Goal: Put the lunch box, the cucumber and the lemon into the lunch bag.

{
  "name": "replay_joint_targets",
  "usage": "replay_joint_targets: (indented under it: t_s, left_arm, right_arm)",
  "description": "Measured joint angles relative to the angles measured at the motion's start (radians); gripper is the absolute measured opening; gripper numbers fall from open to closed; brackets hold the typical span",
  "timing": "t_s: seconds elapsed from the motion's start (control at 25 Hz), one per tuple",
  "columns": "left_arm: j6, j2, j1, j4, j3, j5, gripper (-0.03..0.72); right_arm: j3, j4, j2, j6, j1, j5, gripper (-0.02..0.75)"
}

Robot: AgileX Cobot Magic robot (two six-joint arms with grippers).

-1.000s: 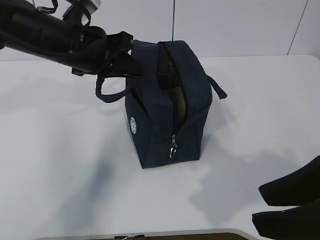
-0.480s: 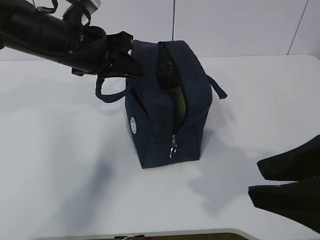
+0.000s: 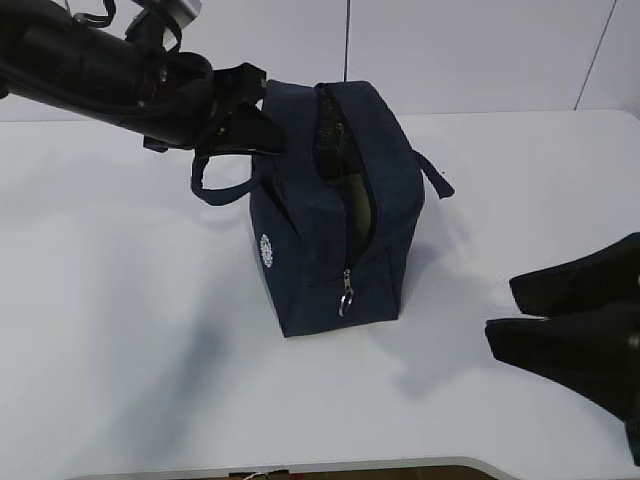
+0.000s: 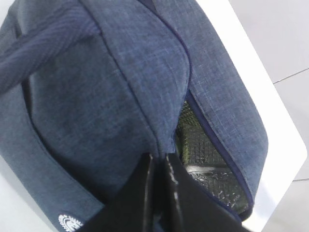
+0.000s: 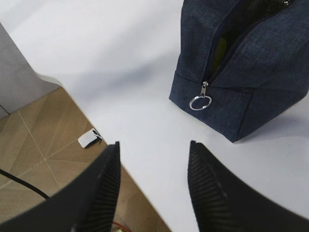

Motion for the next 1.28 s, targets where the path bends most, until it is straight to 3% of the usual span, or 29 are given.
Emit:
replay_joint_targets:
  t_s: [0.28,0.68,1.04,1.28]
  left_arm:
    - [0.000,0.000,0.000,0.000,0.000,0.000,-0.011]
    - [0.000,0.000,0.000,0.000,0.000,0.000,-0.011]
    - [0.000,0.000,0.000,0.000,0.000,0.007,-0.011]
    - [0.000,0.000,0.000,0.000,0.000,0.024,-0.011]
  right_arm:
    - [0.000,0.012,0.173,-0.074,0.000,-0.011,0.374]
    - [0.000,0.385,0.388,-0.660,0.000,0.089,0.374]
    - [-0.004,0.500,0.543,-0.925,0.000,0.093,0.374]
    - [-0.059,0.533,0.614,-0.976,0.000,0.091,0.374]
